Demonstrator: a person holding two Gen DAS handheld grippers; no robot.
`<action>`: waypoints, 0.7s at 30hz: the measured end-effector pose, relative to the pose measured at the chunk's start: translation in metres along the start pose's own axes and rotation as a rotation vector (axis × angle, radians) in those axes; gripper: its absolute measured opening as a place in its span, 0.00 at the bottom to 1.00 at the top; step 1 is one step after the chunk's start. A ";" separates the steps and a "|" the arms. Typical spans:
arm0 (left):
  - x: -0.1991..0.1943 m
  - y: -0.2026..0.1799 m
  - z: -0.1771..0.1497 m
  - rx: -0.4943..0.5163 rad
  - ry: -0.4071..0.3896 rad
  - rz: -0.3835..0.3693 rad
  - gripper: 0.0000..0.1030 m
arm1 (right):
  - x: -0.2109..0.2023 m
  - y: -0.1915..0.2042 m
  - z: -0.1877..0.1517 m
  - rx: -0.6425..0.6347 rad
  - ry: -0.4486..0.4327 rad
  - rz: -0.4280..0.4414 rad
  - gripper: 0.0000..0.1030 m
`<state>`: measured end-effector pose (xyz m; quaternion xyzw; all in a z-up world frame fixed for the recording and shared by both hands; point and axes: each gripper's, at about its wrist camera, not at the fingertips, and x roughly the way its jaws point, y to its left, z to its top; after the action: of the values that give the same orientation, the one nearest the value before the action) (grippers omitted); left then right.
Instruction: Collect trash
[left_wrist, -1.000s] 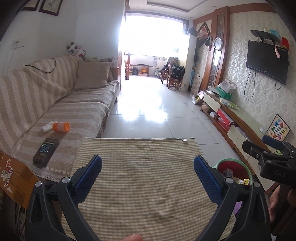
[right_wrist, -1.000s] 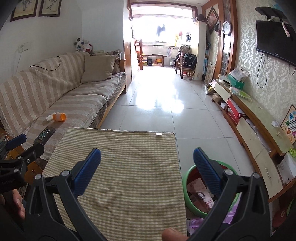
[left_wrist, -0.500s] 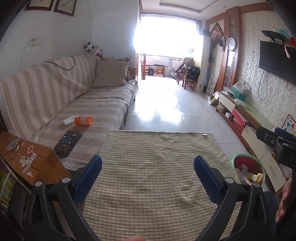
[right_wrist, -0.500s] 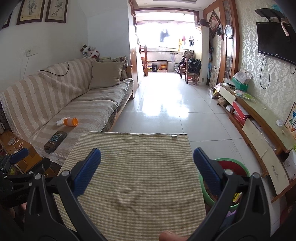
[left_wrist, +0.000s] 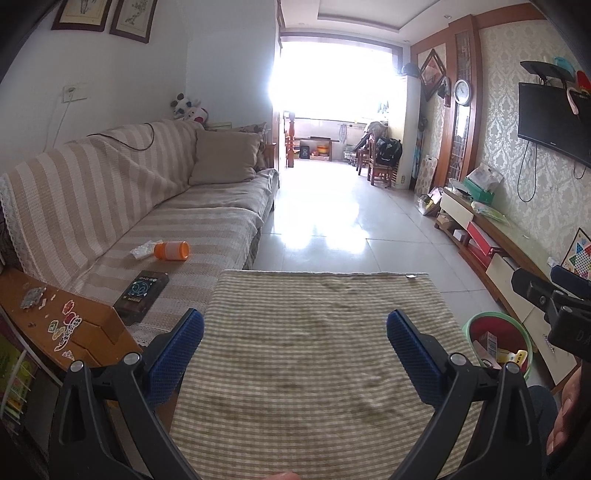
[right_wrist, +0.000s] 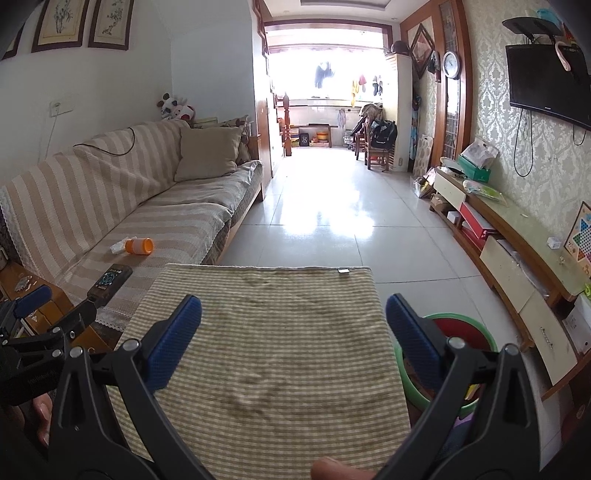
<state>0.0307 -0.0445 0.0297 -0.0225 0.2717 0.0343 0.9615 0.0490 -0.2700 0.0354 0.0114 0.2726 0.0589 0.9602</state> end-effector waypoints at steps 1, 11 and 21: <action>0.000 0.000 0.000 -0.001 0.000 -0.001 0.92 | 0.000 -0.001 0.000 0.003 0.002 0.000 0.96; -0.006 -0.004 0.002 0.005 -0.009 0.000 0.92 | 0.000 -0.003 -0.002 0.002 0.003 -0.002 0.96; -0.010 -0.005 0.006 -0.002 -0.008 -0.002 0.92 | -0.001 -0.004 -0.002 -0.004 0.005 -0.003 0.96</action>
<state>0.0256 -0.0501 0.0406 -0.0239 0.2676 0.0338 0.9626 0.0473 -0.2741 0.0336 0.0088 0.2748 0.0578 0.9597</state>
